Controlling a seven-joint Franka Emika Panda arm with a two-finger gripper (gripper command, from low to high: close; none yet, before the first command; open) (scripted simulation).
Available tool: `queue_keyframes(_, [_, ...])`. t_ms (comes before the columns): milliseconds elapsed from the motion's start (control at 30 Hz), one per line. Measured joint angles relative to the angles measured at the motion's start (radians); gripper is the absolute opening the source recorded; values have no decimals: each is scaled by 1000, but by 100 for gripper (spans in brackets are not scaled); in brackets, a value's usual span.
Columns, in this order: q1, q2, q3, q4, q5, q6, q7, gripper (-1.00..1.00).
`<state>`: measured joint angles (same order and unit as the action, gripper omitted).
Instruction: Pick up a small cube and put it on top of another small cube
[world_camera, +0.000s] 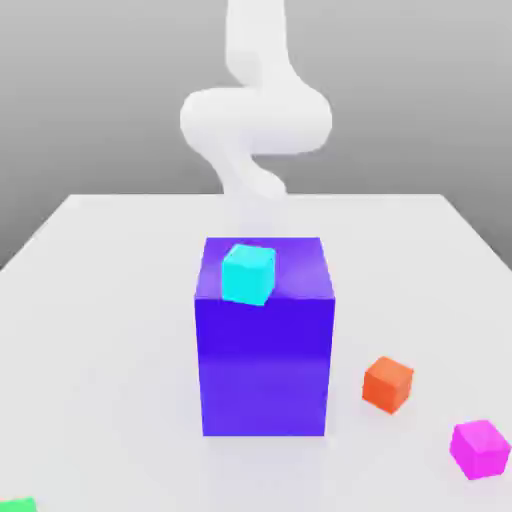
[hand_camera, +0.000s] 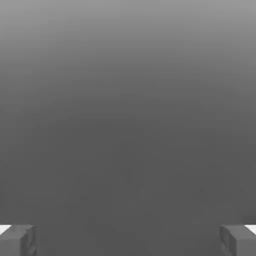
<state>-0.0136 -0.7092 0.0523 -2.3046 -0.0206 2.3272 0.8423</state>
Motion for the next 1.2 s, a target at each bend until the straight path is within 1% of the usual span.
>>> queue_keyframes(333, [-23, 367, 195, -19, -123, 110, 200, 0])
queue_keyframes(567, [5, 623, 291, -31, -228, 184, 352, 0])
queue_keyframes(767, [81, 836, 317, -43, -289, 251, 461, 0])
queue_keyframes(967, [148, 1034, 350, -57, -290, 331, 527, 0])
queue_keyframes(1100, [222, 1178, 273, -28, -370, 429, 596, 0])
queue_keyframes(1133, [241, 1208, 251, -20, -390, 450, 611, -100])
queue_keyframes(1200, [241, 1208, 251, -20, -390, 451, 611, -100])
